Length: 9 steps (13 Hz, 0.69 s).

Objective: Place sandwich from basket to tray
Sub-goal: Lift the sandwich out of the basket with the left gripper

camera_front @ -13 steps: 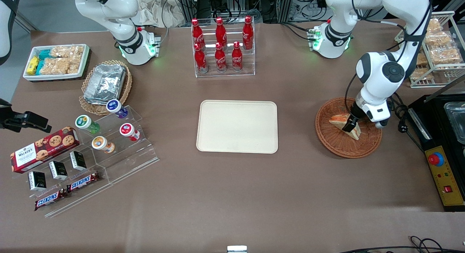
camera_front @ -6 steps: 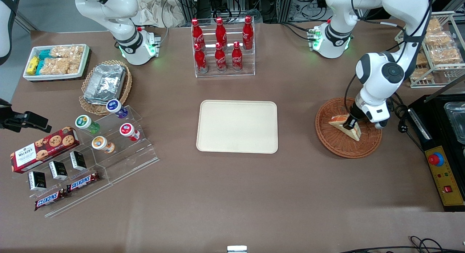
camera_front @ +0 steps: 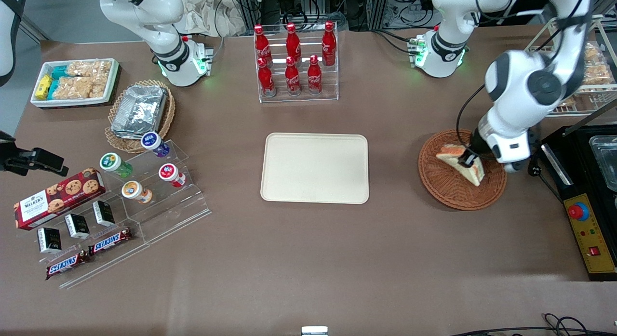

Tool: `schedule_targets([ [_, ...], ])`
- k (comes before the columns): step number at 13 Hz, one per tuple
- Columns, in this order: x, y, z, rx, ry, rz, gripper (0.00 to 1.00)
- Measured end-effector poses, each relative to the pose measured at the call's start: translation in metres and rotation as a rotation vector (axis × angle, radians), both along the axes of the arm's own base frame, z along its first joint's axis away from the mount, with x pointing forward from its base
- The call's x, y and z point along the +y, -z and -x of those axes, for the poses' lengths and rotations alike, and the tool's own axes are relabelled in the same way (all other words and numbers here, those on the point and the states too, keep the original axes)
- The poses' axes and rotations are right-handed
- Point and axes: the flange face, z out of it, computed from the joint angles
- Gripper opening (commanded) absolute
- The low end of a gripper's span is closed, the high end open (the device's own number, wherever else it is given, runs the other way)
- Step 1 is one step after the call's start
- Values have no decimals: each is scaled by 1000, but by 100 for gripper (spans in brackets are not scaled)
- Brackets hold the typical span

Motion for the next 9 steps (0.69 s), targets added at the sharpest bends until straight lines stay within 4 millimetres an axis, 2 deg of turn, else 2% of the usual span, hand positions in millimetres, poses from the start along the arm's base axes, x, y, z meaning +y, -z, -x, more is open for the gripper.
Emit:
schedule_targets([
  [2,-13,-83,-12,23,61,-2,0],
  [3,-22,-115,-14,17,95,-1,0],
  [4,-35,-138,-13,4,129,0,0],
  [5,-54,-154,-11,-12,171,1,0],
  [7,-104,-171,-2,-45,265,7,0],
  [9,-154,-171,10,-47,393,13,0],
])
